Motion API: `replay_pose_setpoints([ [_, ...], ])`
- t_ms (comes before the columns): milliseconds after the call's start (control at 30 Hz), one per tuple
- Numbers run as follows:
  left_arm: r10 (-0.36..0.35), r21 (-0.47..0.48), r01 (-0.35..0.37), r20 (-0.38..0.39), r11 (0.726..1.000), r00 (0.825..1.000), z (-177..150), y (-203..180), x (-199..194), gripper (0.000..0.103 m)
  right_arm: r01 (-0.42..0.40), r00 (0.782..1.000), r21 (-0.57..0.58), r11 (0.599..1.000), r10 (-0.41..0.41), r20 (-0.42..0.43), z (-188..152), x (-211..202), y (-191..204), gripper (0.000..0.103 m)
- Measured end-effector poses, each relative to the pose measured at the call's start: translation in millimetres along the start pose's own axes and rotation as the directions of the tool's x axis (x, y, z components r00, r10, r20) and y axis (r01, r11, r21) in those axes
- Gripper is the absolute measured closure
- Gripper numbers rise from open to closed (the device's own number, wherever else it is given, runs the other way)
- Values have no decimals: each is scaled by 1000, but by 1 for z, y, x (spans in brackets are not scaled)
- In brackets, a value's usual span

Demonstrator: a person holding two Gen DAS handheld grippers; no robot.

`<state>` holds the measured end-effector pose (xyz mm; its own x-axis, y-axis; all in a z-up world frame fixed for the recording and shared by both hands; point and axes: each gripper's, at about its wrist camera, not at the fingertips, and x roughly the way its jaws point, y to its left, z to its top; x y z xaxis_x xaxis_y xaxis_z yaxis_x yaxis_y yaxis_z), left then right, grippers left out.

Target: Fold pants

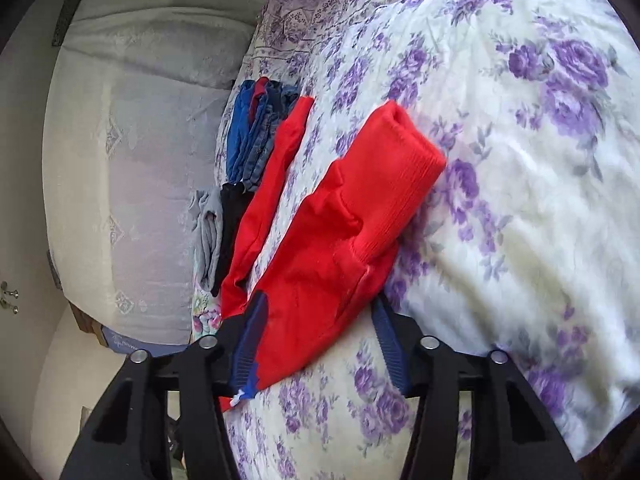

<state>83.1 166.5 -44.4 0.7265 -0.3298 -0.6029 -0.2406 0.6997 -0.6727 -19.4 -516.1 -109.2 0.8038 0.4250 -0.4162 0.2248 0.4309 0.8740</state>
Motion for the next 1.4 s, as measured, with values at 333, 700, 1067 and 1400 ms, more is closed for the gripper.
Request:
replay_pose_setpoints([
  [333, 78, 7, -79, 75, 997, 994, 5, 36, -85, 86, -34, 991, -186, 982, 10, -130, 21, 51, 54, 93],
  [700, 117, -26, -116, 33, 993, 993, -35, 78, -77, 63, 40, 989, -200, 979, -67, -130, 7, 38, 24, 86],
  [1067, 295, 43, -314, 240, 948, 925, 6, 68, -134, 30, 126, 989, -255, 959, -102, 104, 26, -23, 49, 58],
  [1400, 330, 333, -345, 103, 878, 939, 98, -1, -2, 30, 48, 994, -393, 918, -84, -74, 23, 71, 128, 44],
])
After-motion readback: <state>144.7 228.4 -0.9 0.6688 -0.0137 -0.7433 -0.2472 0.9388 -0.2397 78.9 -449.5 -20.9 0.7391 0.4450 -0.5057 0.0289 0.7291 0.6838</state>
